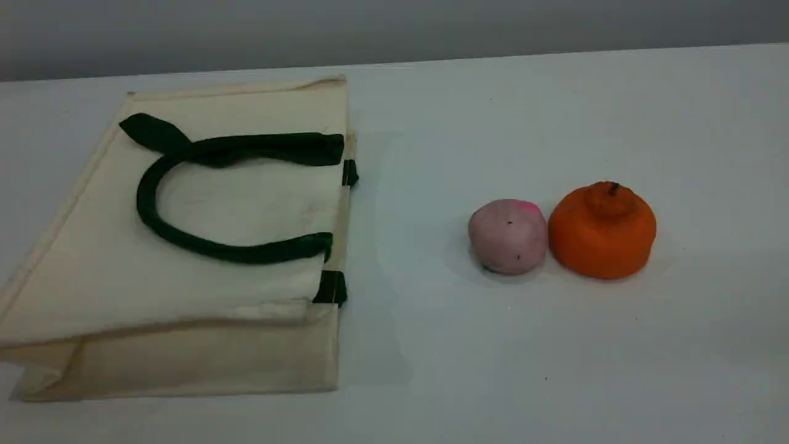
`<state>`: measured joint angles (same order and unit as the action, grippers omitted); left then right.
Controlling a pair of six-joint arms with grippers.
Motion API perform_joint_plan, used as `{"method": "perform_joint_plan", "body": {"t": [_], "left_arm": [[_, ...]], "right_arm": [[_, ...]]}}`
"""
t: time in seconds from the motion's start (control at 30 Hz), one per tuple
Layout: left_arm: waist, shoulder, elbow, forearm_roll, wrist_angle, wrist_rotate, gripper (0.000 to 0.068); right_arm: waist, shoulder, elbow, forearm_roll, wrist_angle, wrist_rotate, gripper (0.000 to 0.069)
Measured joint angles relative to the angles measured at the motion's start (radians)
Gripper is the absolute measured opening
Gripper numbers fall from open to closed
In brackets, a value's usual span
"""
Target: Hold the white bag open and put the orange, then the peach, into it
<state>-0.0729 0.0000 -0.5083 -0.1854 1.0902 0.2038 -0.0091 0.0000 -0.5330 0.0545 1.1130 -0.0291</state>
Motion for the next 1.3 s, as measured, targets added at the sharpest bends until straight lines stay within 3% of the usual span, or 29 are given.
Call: {"method": "perform_joint_plan", "body": {"t": [0.8, 0.97, 1.13, 1.3], "left_arm": [[0.000, 0.002, -0.002, 0.001, -0.004, -0.004, 0.0353], [0.000, 0.088, -0.011, 0.050, -0.026, -0.090, 0.0353], [0.000, 0.278, -0.070, 0.085, -0.184, -0.193, 0.0353], [0.000, 0.518, -0.128, 0.103, -0.382, -0.204, 0.0353]], "right_arm": [[0.000, 0.000, 0.008, 0.003, -0.033, 0.001, 0.0436], [0.000, 0.008, 0.003, 0.003, -0.110, -0.015, 0.0436], [0.000, 0.160, 0.002, 0.056, -0.203, -0.092, 0.0436], [0.000, 0.378, 0.002, 0.194, -0.372, -0.159, 0.0436]]}}
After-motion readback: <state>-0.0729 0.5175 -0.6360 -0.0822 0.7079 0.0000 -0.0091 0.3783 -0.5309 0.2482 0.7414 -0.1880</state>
